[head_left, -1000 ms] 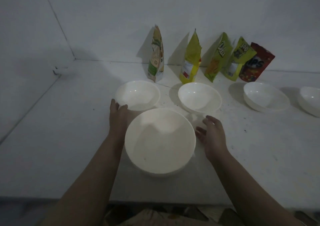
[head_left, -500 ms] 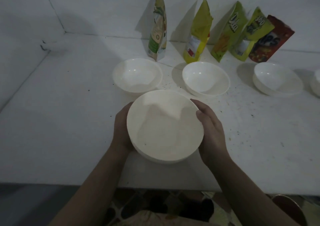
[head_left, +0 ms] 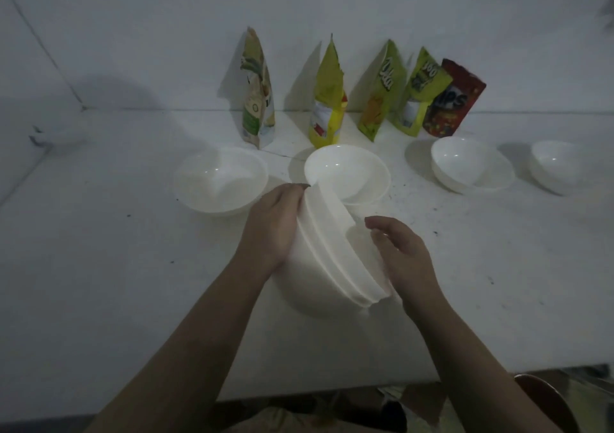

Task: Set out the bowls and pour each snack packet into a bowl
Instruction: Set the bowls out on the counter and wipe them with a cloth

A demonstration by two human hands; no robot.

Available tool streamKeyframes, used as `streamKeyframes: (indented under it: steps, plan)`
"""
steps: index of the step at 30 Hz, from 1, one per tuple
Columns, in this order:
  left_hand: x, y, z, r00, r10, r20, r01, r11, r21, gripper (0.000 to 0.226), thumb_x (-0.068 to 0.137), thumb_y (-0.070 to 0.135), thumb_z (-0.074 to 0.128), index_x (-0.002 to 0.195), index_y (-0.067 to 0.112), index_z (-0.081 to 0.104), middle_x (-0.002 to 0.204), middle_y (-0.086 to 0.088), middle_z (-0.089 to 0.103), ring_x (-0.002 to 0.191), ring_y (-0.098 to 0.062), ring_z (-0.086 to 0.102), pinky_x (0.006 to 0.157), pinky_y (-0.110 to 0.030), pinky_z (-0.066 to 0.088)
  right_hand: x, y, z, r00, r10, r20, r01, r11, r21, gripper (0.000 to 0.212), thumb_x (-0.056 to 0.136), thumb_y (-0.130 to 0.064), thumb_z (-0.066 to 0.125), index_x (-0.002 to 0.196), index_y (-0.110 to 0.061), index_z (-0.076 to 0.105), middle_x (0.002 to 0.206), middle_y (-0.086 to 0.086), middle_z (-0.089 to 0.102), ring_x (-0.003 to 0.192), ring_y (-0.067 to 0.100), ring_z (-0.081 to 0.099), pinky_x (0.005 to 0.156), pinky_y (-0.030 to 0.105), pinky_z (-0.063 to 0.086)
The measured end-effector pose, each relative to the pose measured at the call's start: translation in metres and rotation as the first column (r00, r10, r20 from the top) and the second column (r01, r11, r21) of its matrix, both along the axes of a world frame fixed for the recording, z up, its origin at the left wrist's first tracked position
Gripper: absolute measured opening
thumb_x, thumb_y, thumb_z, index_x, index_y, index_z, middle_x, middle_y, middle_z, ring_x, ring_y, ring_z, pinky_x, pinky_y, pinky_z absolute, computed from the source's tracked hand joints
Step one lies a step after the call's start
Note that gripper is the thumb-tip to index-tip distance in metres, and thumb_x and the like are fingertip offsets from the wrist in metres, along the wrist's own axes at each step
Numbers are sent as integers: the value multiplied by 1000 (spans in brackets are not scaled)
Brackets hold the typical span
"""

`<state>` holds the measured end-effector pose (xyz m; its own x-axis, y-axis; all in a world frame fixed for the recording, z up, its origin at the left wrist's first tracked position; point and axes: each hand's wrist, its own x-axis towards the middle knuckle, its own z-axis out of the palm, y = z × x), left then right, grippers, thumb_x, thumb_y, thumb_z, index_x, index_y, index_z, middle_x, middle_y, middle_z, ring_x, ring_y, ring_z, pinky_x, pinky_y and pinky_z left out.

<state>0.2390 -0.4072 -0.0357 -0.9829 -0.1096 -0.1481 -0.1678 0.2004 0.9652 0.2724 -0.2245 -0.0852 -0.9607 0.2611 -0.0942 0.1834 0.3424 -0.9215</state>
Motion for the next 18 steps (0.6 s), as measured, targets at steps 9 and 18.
streamKeyframes:
  steps: [9, 18]
  plan:
    - [-6, 42, 19, 990, -110, -91, 85, 966, -244, 29, 95, 25, 46, 114, 28, 68, 116, 13, 64, 102, -5, 55, 83, -19, 37, -5, -6, 71, 963, 239, 125, -202, 947, -249, 46, 100, -54, 33, 84, -31, 69, 82, -13, 74, 82, 5, 69, 70, 23, 52]
    - [7, 36, 32, 974, -225, 14, 210, 880, -426, 38, 96, 36, 48, 134, 29, 51, 137, 4, 51, 122, -15, 48, 100, -29, 34, -11, -9, 76, 978, 197, 69, -175, 955, -240, 36, 95, -32, 55, 100, 2, 68, 101, 21, 69, 89, 33, 68, 80, 44, 54]
